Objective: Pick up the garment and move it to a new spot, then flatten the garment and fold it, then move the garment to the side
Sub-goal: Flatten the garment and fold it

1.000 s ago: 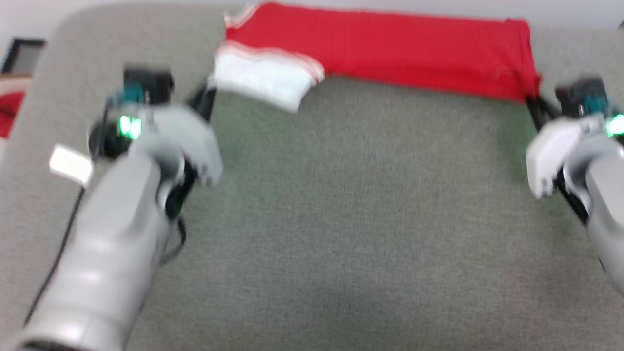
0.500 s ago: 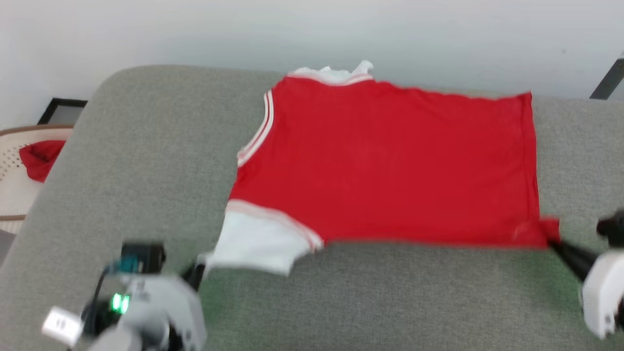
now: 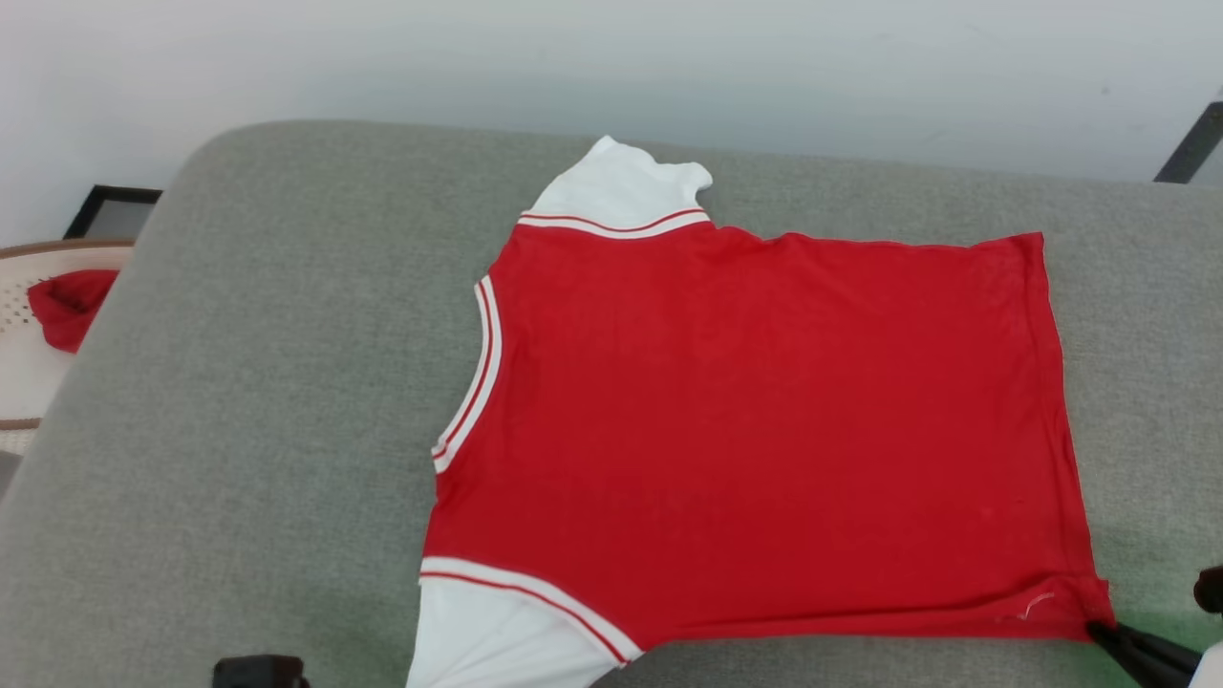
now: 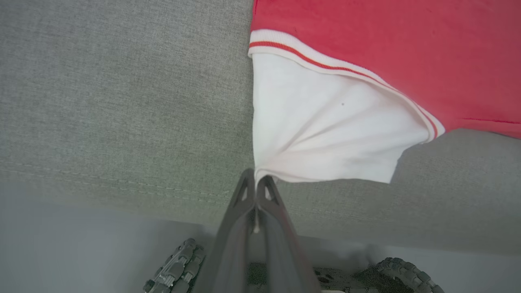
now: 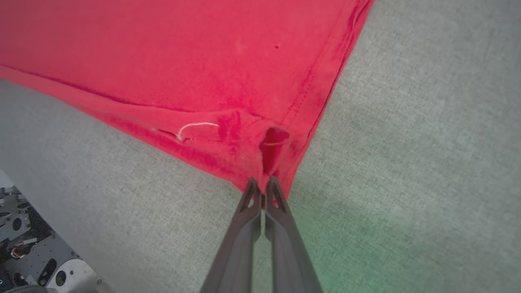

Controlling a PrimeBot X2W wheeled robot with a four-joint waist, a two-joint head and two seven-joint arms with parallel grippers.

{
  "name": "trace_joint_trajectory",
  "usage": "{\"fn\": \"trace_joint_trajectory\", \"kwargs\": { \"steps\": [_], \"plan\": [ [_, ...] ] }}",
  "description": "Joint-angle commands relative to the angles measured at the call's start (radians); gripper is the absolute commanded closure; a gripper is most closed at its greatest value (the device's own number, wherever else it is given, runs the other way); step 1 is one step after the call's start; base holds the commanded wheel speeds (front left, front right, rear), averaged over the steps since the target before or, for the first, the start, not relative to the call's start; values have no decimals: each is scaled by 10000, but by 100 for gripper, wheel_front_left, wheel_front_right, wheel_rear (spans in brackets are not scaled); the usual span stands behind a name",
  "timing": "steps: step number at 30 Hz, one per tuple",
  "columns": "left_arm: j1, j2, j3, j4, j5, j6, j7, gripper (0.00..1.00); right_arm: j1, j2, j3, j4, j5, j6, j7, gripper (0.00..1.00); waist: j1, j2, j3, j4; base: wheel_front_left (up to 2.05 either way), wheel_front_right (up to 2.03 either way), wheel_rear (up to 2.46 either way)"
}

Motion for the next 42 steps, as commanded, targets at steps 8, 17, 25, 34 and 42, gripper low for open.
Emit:
{"fn": "trace_joint_trajectory", "kwargs": {
  "steps": [8,17,25,34,42],
  "plan": [
    [-76,808,457,-1330,444,655,293,100,1152,661,-1716,-975,-613,-14,645,100,0,0,273,-428,0,0,0],
    [-2061,1893,617,-1926,1224,344,1151,100,737,1868,-2939,-1966,-1726,-12,1906,100,0,0,411,-1061,0,0,0],
    [-4796,1898,128,-689,1476,-961,1800,100,-294,2606,-3392,-2303,-2418,-12,2887,100,0,0,670,-1330,0,0,0],
    [-7431,992,-760,1877,1636,-2605,1924,100,-1630,2914,-3276,-1684,-2787,-12,3414,100,0,0,1360,-1377,0,0,0],
    [-8568,149,-1314,4159,1475,-3461,1998,100,-2579,2986,-2667,-855,-2723,-12,3498,100,0,0,1955,-1337,0,0,0]
  ]
}}
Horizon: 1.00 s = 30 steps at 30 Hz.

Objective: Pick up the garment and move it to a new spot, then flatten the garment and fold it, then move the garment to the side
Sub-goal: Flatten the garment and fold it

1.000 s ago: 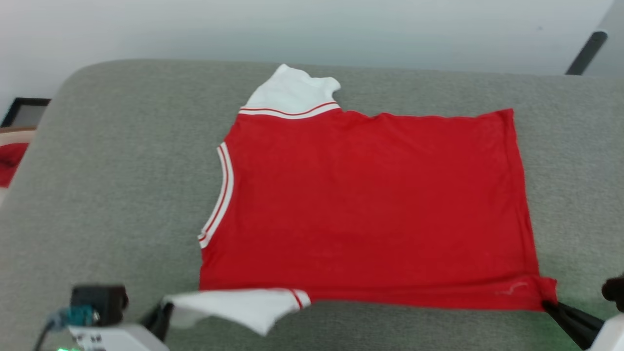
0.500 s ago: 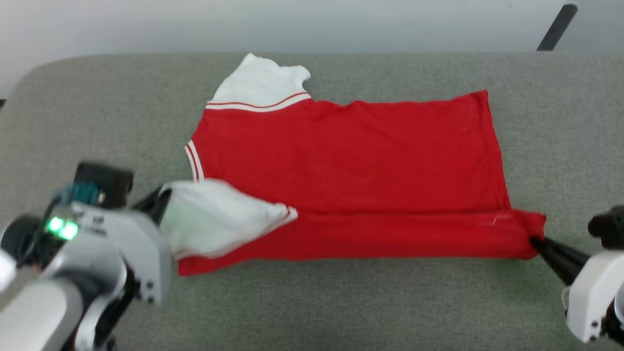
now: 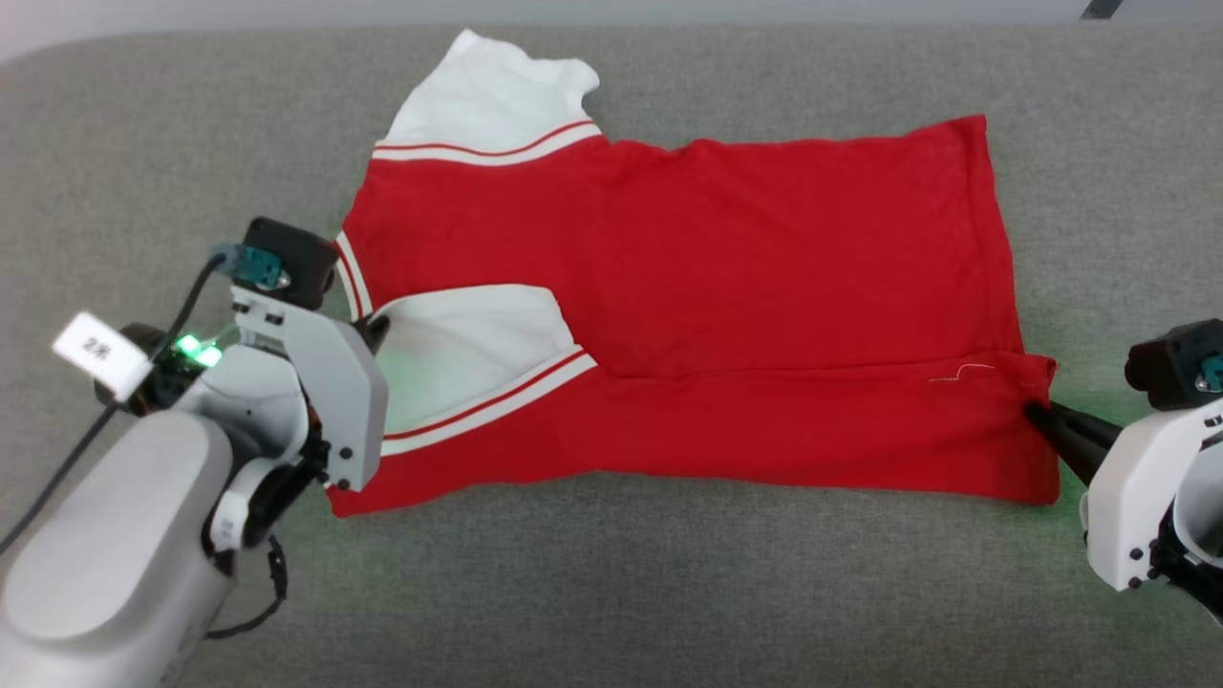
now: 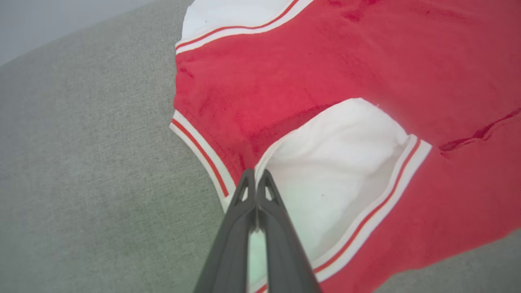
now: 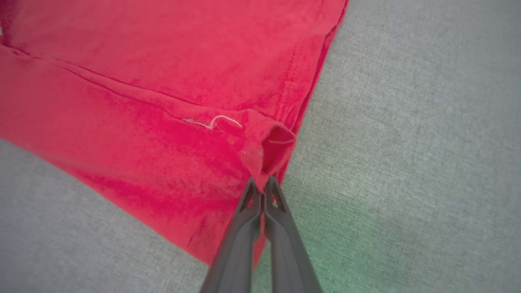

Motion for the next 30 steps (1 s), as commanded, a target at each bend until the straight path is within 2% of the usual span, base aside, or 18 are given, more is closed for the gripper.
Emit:
{"fn": "trace_joint_trajectory", "kwargs": {
  "steps": [1,7,9,10,11,12,13,14,15,16,18,30],
  "plan": [
    [-158,-120,-21,292,-103,-79,35,100,-187,-3,96,110,-4,-11,-65,100,0,0,179,21,0,0,0],
    [-540,-468,-195,1381,-376,-487,215,100,-611,-102,443,564,239,-11,-37,100,0,0,286,42,0,0,0],
    [-636,-528,-171,1611,-458,-509,294,100,-714,-153,487,640,324,-11,-2,89,0,0,264,55,0,0,0],
    [-661,-585,-138,1689,-572,-547,328,96,-764,-162,513,687,368,-11,37,81,0,0,238,64,0,0,0],
    [-675,-632,-113,1750,-657,-582,344,80,-816,-187,538,730,373,-11,65,68,0,0,204,75,0,0,0],
    [-696,-647,-113,1784,-693,-597,383,71,-855,-211,562,774,390,-11,72,63,0,0,151,91,0,0,0],
    [-706,-647,-89,1803,-763,-589,424,61,-869,-221,590,800,427,-11,94,47,0,0,101,102,0,0,0],
    [-698,-680,-34,1813,-859,-570,421,56,-901,-247,626,829,414,-11,93,21,0,0,34,117,0,0,0],
    [-700,-671,-13,1774,-883,-568,417,51,-942,-278,679,822,393,-11,75,0,0,0,-14,132,0,0,0],
    [-694,-651,4,1731,-899,-569,387,26,-976,-300,706,816,410,-11,27,0,0,0,-73,152,0,0,0],
    [-600,-625,75,1627,-962,-526,312,0,-983,-349,673,840,428,-11,-17,0,0,0,-199,190,0,0,0],
    [227,-416,447,638,-1411,-214,73,0,-431,-192,-54,597,-100,-11,-968,0,0,0,-1110,446,0,0,0]
  ]
}}
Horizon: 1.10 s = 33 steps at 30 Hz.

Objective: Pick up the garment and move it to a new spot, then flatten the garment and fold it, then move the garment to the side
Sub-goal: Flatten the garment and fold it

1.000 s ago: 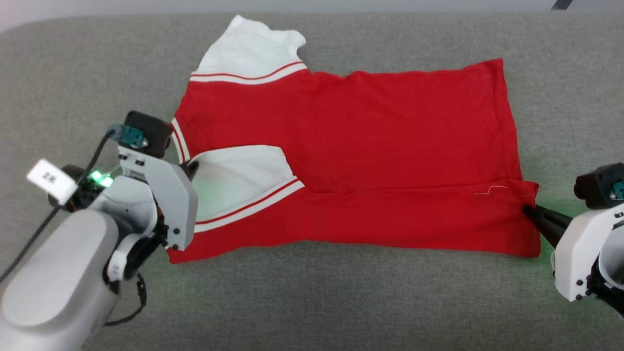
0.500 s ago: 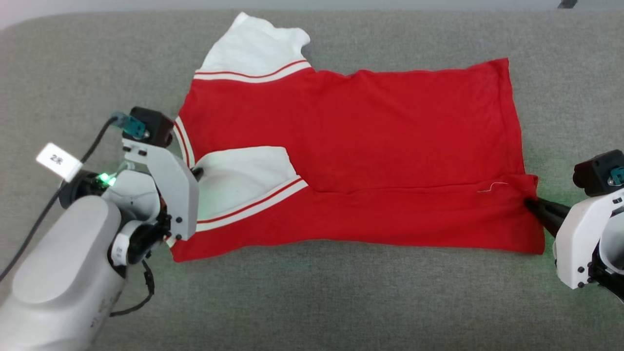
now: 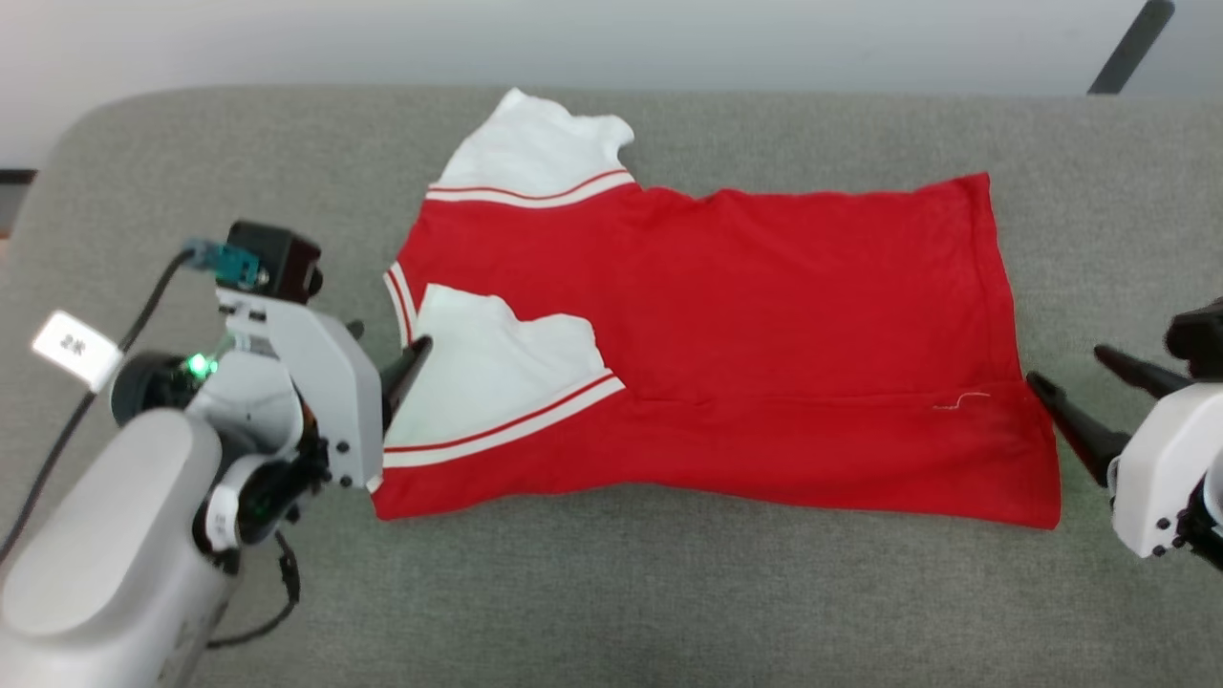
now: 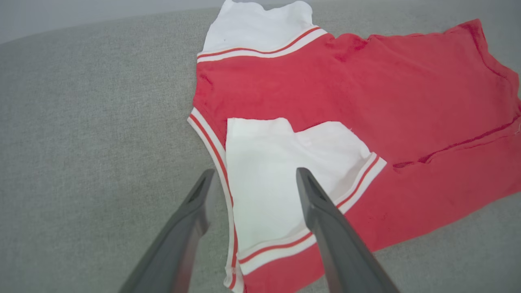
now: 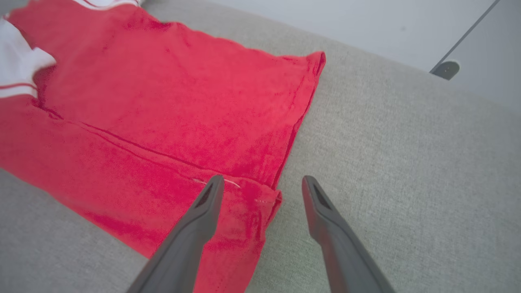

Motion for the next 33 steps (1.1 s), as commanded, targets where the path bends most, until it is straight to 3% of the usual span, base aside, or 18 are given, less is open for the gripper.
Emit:
{"fn": "trace_joint_trajectory", "kwargs": {
  "steps": [1,9,21,27,33],
  "plan": [
    [290,98,43,-159,-120,108,98,0,207,117,-259,-96,-133,-11,-242,0,0,0,-279,93,0,0,0],
    [859,519,287,-576,-698,699,1014,0,1113,851,-1383,-937,-732,-11,-930,0,0,0,-631,-132,0,0,0],
    [1252,1251,110,-253,-1130,1699,3148,0,2502,2019,-2610,-2374,-1341,-11,-469,0,0,0,-765,-1099,0,0,0],
    [1354,1338,45,241,-1305,1901,3670,0,3130,2471,-3224,-3040,-1567,-11,-170,0,0,0,-693,-1456,0,0,0],
    [1355,1246,-80,856,-1342,1775,3730,0,3479,2797,-3512,-3462,-1646,-11,-21,0,0,0,-573,-1665,0,0,0]
  ]
}}
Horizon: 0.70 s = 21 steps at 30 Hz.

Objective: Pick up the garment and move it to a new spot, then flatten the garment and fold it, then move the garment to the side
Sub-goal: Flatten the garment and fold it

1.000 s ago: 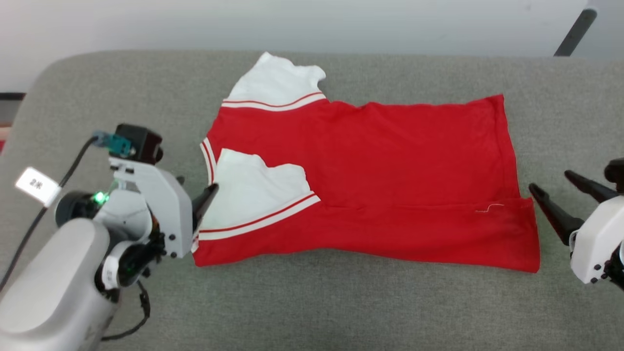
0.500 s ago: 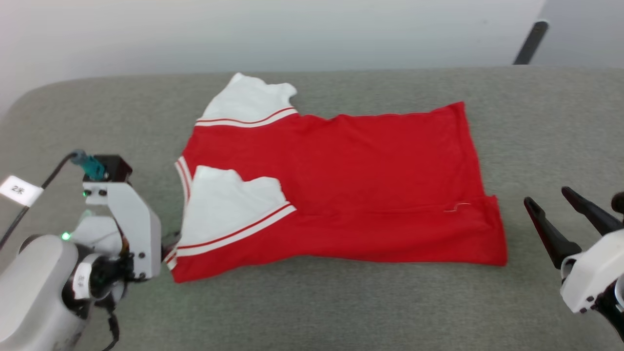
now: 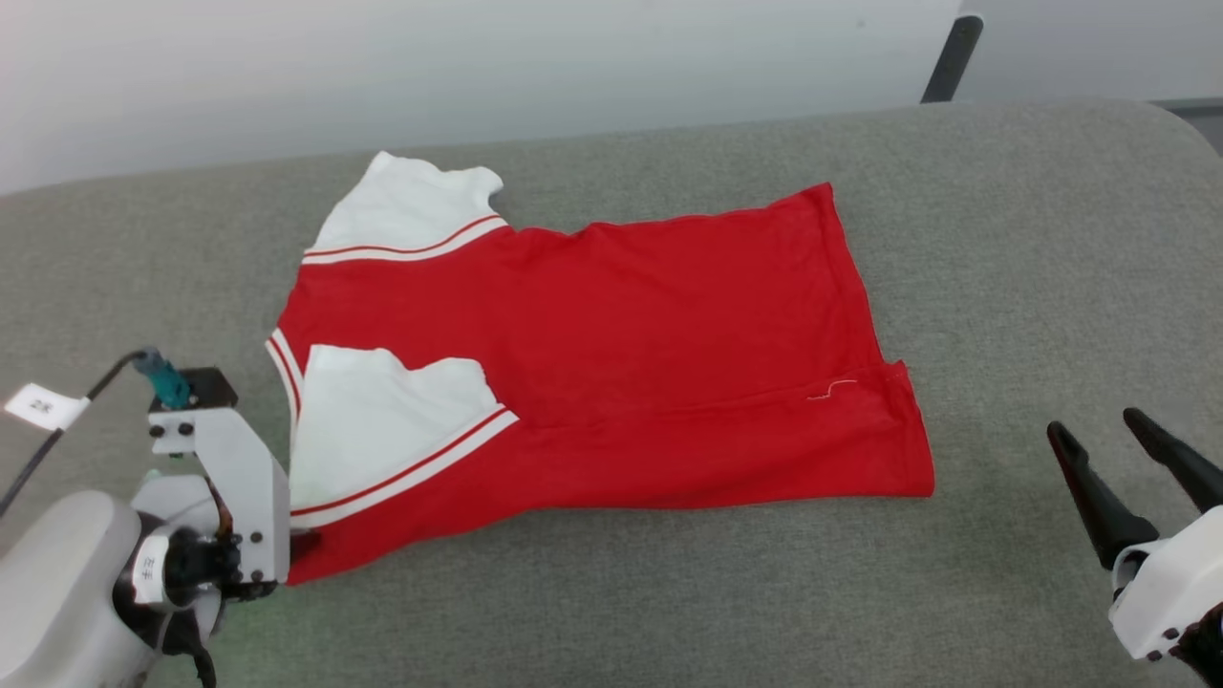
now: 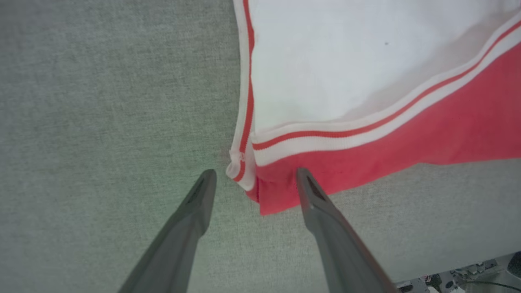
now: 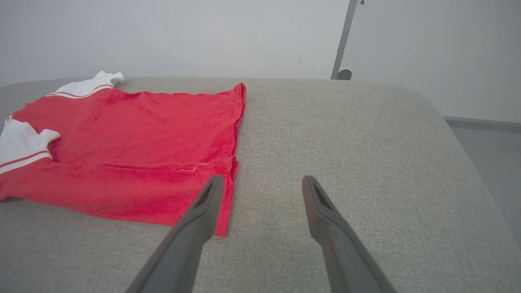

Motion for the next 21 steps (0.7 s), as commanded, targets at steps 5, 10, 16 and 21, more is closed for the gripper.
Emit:
{"fn": "trace_joint_trajectory", "kwargs": {
  "steps": [5,10,16,21],
  "plan": [
    [-35,-150,-122,711,85,-206,-217,0,184,223,-67,-243,-37,-11,60,0,0,0,132,-153,0,0,0],
    [-98,-420,-175,1581,28,-478,-491,0,188,206,36,-527,-99,-11,-29,0,0,0,206,-165,0,0,0],
    [-274,-808,-200,2347,-157,-913,-710,100,351,363,63,-756,-155,-11,-28,0,0,0,279,-113,0,0,0],
    [-543,-1009,-179,2710,-230,-1221,-951,100,237,335,158,-803,5,-11,382,0,0,0,398,-20,0,0,0]
  ]
}}
